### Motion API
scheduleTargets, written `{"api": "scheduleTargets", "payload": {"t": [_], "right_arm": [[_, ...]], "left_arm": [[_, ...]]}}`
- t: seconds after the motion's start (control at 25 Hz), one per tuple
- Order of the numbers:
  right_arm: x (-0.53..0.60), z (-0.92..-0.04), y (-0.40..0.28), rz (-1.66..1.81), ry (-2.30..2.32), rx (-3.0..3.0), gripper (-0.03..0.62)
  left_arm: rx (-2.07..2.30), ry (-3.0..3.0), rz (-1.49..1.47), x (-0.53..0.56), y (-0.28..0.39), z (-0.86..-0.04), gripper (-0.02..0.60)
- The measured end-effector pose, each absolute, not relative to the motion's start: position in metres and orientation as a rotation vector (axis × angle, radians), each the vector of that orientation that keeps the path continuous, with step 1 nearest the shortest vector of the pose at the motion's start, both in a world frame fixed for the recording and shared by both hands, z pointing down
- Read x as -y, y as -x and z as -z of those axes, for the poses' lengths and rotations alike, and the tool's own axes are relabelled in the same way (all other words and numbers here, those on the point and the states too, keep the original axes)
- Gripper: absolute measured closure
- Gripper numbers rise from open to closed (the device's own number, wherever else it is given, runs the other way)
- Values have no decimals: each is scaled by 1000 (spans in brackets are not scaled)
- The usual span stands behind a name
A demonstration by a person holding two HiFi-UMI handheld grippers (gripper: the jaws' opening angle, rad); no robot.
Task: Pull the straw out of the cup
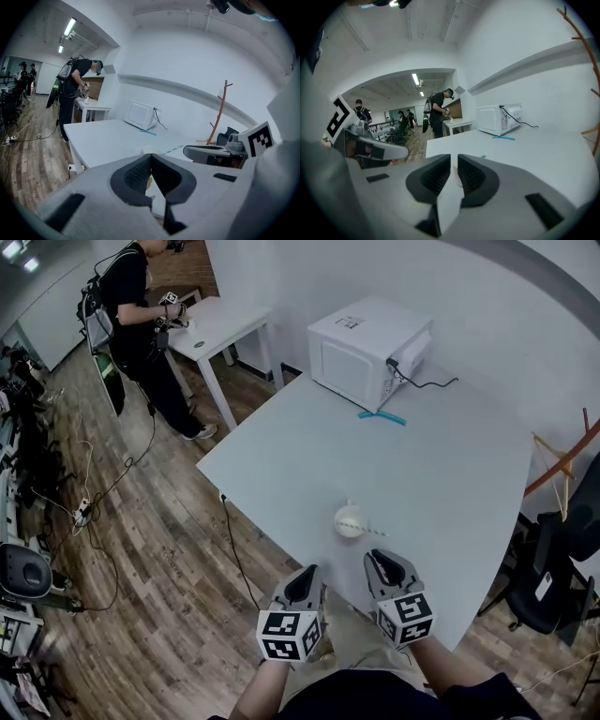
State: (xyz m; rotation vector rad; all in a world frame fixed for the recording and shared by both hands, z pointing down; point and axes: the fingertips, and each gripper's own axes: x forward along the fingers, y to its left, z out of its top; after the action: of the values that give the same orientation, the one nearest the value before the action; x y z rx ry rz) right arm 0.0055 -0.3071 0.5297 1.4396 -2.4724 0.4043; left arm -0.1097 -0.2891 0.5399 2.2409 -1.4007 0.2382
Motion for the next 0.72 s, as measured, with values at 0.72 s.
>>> {"api": "scheduleTargets", "payload": {"t": [0.72], "right_arm": [[357, -573, -27, -474, -1478, 2372, 474]], "left_arm": [[1394, -2208, -273, 322, 105, -559, 563]]}}
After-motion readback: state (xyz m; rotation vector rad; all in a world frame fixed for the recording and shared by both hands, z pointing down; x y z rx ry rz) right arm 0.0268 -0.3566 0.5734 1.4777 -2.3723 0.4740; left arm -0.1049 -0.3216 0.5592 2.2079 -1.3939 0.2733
